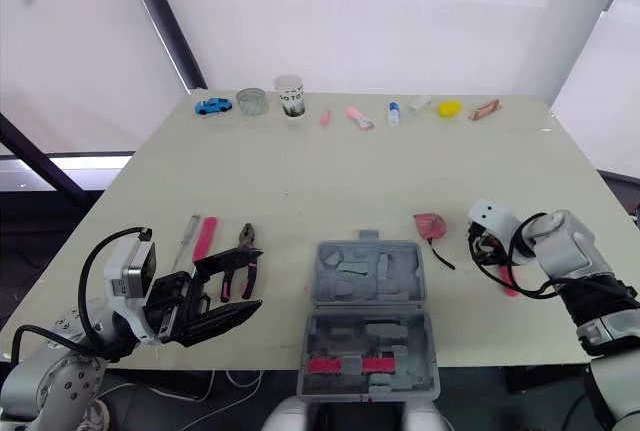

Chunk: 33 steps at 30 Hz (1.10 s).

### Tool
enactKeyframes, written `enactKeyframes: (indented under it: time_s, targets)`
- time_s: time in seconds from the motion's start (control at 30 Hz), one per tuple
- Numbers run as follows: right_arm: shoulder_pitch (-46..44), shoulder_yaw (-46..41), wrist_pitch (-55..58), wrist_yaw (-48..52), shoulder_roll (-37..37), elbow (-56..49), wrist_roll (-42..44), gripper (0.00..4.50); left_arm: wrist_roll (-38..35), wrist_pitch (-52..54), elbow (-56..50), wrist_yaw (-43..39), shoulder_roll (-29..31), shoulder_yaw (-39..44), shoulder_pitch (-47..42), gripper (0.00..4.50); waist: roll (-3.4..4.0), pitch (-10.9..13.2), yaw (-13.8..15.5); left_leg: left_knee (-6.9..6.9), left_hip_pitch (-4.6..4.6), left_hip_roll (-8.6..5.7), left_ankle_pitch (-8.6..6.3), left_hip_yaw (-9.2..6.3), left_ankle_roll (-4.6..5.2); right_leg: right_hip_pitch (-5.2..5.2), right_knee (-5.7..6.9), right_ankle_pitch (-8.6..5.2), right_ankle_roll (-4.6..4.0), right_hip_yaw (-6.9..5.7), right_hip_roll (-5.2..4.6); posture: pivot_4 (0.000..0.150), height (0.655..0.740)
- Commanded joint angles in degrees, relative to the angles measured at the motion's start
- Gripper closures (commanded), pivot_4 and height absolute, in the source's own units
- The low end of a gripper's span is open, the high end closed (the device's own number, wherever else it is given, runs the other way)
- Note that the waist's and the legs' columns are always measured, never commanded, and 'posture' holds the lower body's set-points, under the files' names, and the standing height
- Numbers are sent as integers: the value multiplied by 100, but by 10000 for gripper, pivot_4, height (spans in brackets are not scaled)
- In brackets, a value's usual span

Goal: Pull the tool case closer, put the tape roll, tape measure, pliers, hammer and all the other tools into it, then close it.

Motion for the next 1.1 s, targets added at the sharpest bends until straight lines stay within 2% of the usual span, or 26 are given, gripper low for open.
enactKeyframes:
  time_s: [0.03,0.1,0.13,0.2,0.23,0.27,0.43,0.63,0.77,0.97,1.1]
  targets:
    - [-277,-77,-259,-252,139,463,-104,23143,34,-147,46,-135,4,12,-70,0,0,0,-11,0,1,0,0,1,0,0,0,0,0,0,0,1500,7400]
    - [-410,-31,-468,-385,257,812,-188,23143,52,-181,91,-167,0,-6,-94,0,0,0,-27,0,2,0,0,1,0,0,0,0,0,0,1,1500,7400]
    - [-459,-13,-538,-393,294,936,-212,28320,62,-193,101,-181,-2,-10,-95,0,0,0,-27,0,1,0,0,0,0,-1,0,0,0,0,2,1500,7400]
    - [-533,5,-605,-348,343,1071,-228,35737,75,-216,99,-211,-8,10,-64,0,0,0,-23,0,2,0,0,0,0,1,0,0,0,0,2,1500,7400]
    - [-555,7,-610,-312,349,1077,-230,37331,74,-229,86,-224,-12,28,-33,0,0,0,-20,0,1,0,0,1,0,0,0,0,0,1,1,1500,7400]
    - [-568,8,-610,-258,341,1061,-229,44667,75,-243,76,-232,-16,39,-3,0,0,0,-19,0,1,0,0,1,0,1,0,0,0,1,0,1500,7400]
    - [-556,-4,-481,226,147,486,-157,44667,66,-327,38,-218,-70,54,80,0,2,1,-16,0,1,1,0,0,0,0,0,0,0,1,0,1500,7400]
    - [-628,154,719,1386,-127,-1778,424,44667,-84,-283,-84,69,-185,196,155,0,18,10,-14,-3,1,6,0,-20,0,-6,1,1,1,3,2,1500,7400]
    - [-881,595,1106,1797,-86,-2752,556,44667,-174,-282,-42,237,-206,423,298,0,18,10,-12,-4,0,10,0,-32,0,-7,2,1,1,0,3,1500,7400]
    - [-1903,1680,1087,1718,1233,-2763,390,44667,-121,-421,129,255,-207,943,838,0,17,10,-132,-5,-1,16,0,-32,0,-16,8,-2,-5,-3,4,1500,7400]
    - [-2397,2312,606,1268,2442,-1679,66,44667,-63,-516,196,269,-223,1228,1128,0,14,9,-125,-6,-5,17,0,-38,-3,-16,12,-5,-10,-16,1,1500,7400]
